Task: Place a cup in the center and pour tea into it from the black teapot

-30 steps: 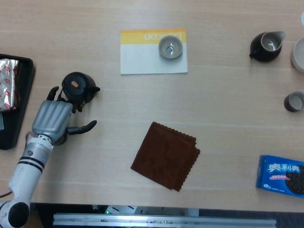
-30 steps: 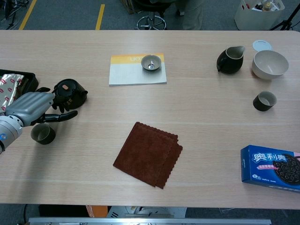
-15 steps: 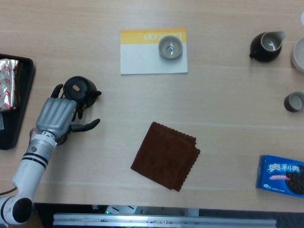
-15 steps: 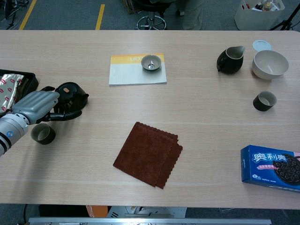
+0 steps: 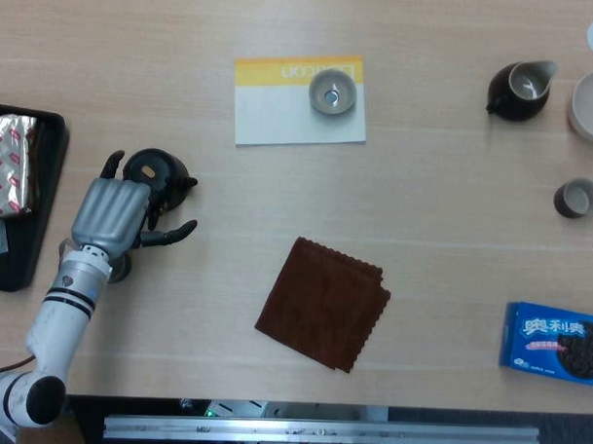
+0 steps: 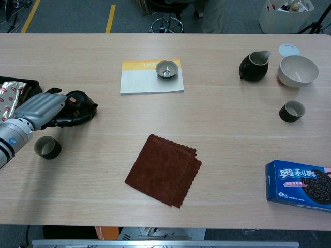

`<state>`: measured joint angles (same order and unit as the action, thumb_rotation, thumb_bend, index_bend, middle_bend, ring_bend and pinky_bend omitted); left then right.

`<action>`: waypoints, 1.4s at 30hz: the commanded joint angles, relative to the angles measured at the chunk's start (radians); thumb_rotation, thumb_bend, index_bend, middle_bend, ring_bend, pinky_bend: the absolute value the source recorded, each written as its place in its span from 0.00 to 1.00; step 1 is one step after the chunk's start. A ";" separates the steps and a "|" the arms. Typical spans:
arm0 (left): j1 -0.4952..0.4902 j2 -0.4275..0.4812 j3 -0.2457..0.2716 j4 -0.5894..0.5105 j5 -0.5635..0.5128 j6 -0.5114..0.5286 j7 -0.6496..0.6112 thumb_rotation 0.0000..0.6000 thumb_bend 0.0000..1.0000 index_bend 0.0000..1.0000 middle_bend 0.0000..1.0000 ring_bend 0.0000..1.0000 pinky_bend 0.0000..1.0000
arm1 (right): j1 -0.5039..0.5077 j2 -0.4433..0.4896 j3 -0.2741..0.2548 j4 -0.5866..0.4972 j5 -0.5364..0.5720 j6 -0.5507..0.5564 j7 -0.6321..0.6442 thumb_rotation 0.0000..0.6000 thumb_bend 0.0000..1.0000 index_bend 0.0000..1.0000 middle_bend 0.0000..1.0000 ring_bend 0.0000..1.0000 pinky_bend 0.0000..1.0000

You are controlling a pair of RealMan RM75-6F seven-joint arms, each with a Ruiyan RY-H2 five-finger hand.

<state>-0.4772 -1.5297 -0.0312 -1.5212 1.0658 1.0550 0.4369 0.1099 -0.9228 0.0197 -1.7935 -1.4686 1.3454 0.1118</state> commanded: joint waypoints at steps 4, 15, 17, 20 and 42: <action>-0.001 0.000 -0.001 -0.003 -0.014 -0.007 0.010 0.11 0.13 0.69 0.73 0.57 0.00 | -0.001 0.001 0.000 -0.002 0.001 0.001 -0.001 1.00 0.26 0.18 0.12 0.01 0.02; -0.010 -0.020 -0.043 0.046 0.016 0.022 -0.036 0.11 0.13 0.81 0.90 0.71 0.00 | -0.002 -0.002 0.006 0.003 0.009 0.001 0.005 1.00 0.26 0.18 0.12 0.01 0.02; -0.013 -0.027 -0.053 0.065 0.018 0.023 -0.048 0.10 0.13 0.83 0.92 0.74 0.00 | -0.002 -0.002 0.007 0.005 0.010 0.000 0.006 1.00 0.26 0.18 0.12 0.01 0.02; -0.012 -0.042 -0.065 0.097 0.033 0.036 -0.075 0.12 0.13 0.86 0.95 0.76 0.00 | -0.002 -0.004 0.007 0.008 0.011 -0.001 0.010 1.00 0.26 0.18 0.12 0.01 0.02; 0.032 -0.046 -0.138 0.127 0.064 0.151 -0.177 0.42 0.13 0.98 1.00 0.86 0.00 | -0.002 -0.013 0.008 0.029 0.007 -0.004 0.032 1.00 0.26 0.18 0.12 0.01 0.02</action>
<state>-0.4488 -1.5783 -0.1625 -1.3910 1.1283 1.1995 0.2646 0.1074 -0.9355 0.0277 -1.7645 -1.4613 1.3413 0.1442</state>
